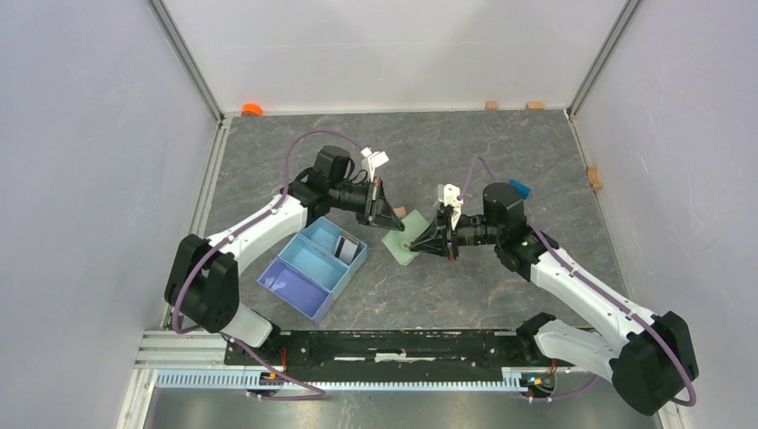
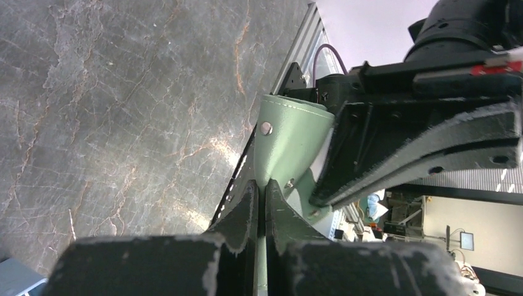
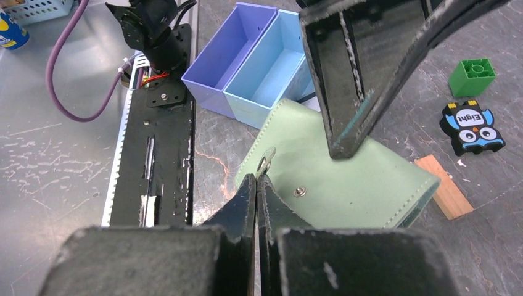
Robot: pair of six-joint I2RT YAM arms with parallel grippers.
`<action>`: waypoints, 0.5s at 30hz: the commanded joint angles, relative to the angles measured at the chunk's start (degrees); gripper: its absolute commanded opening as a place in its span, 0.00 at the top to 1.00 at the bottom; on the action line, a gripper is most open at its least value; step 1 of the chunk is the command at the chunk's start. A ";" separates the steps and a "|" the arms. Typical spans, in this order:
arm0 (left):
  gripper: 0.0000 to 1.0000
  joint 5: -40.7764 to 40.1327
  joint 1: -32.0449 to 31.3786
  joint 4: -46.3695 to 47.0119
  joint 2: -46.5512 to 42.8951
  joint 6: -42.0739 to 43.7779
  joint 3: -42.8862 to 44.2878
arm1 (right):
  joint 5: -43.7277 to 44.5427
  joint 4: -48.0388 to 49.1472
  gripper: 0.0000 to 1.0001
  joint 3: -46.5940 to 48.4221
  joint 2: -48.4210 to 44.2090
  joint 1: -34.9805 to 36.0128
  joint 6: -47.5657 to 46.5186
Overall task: Put the credit cards into the card holder
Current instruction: Open the card holder at the center of the board.
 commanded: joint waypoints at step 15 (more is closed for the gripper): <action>0.98 -26.10 -10.62 14.95 -4.82 -13.77 -10.81 | 50.84 -7.80 0.18 -3.70 -7.76 1.53 19.08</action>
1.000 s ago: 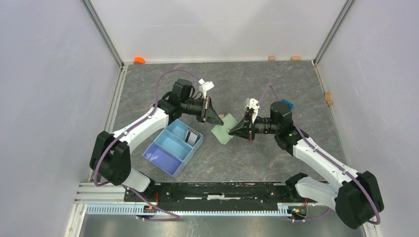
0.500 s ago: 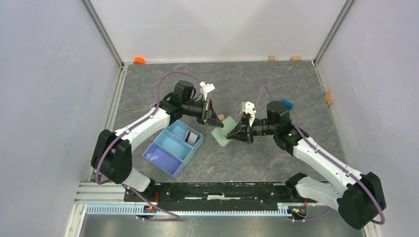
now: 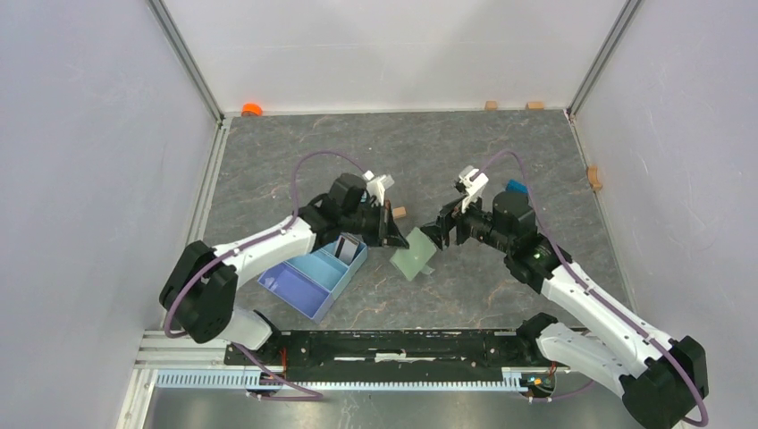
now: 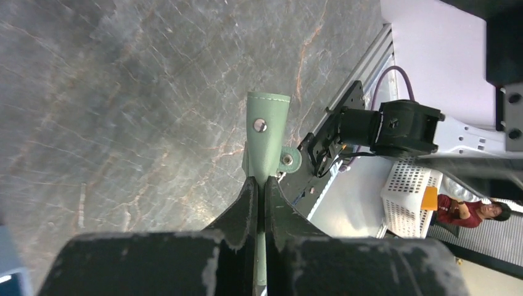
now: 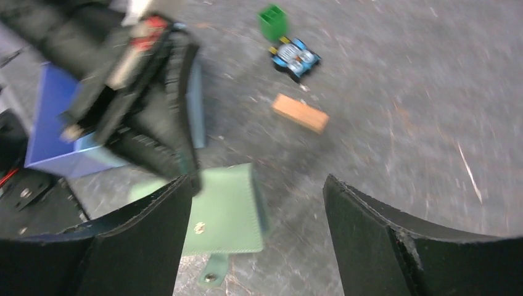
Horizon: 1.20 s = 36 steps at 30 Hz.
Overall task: Put the credit cards into the card holder
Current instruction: Open the card holder at the center of the board.
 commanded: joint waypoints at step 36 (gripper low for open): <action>0.98 -35.93 -18.53 31.37 9.69 -15.27 -13.01 | 14.96 5.87 0.41 -24.64 -1.01 -0.12 26.70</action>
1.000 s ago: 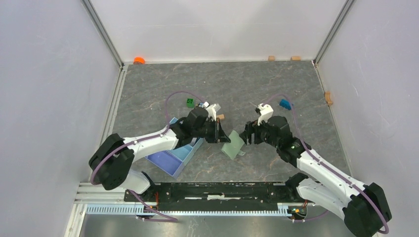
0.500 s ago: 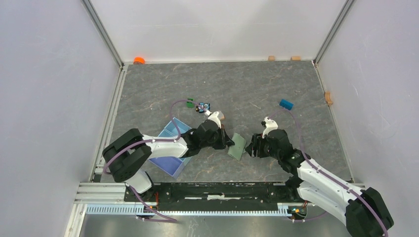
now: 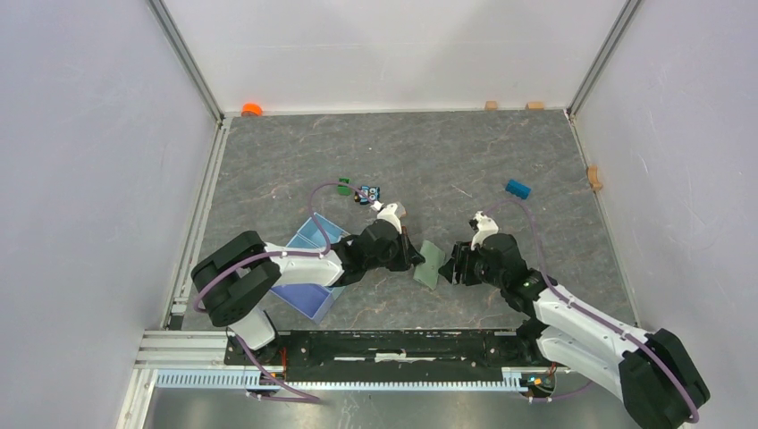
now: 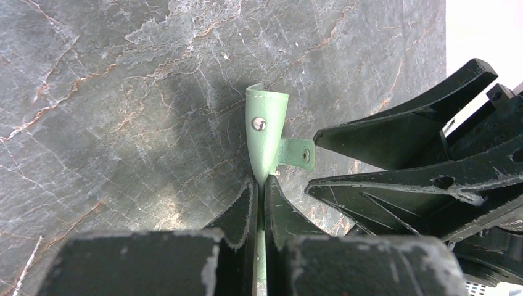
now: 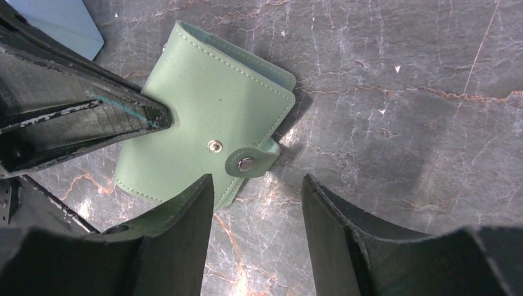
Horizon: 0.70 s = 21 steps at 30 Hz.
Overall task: Put the credit cards into the card holder
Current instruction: Open the card holder at the center of the board.
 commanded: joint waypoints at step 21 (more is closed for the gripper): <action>0.24 -2.16 -1.33 -9.03 -0.05 13.51 10.41 | 9.57 -3.73 1.00 8.27 2.19 -0.09 -7.59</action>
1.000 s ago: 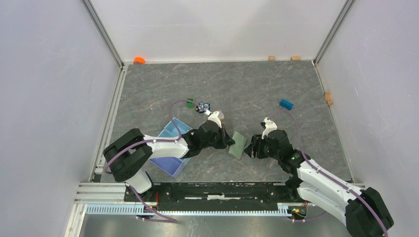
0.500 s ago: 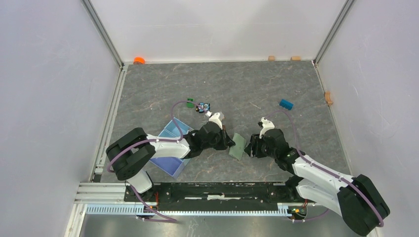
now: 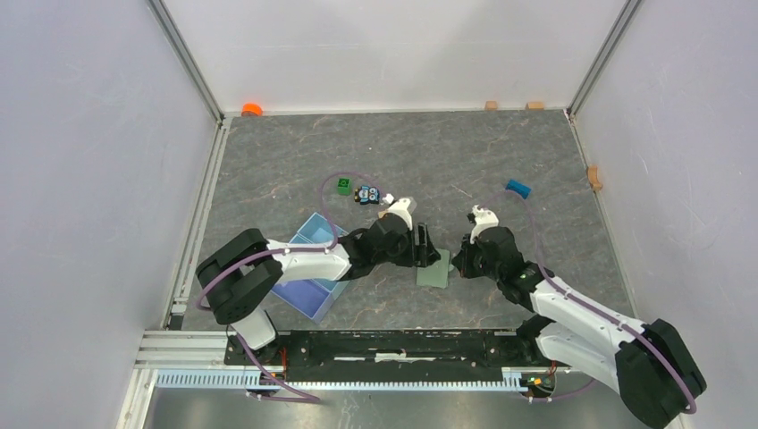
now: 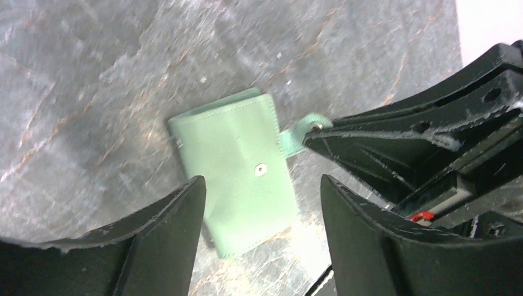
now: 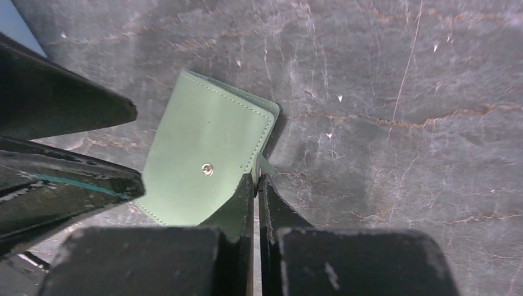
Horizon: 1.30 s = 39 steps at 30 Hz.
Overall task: Put the credit cards into the card holder
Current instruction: Open the card holder at the center of the board.
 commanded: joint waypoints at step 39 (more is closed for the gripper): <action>0.26 1.63 -0.58 -2.47 2.62 0.14 4.69 | -5.64 -7.12 1.00 9.23 -11.62 -0.06 -2.61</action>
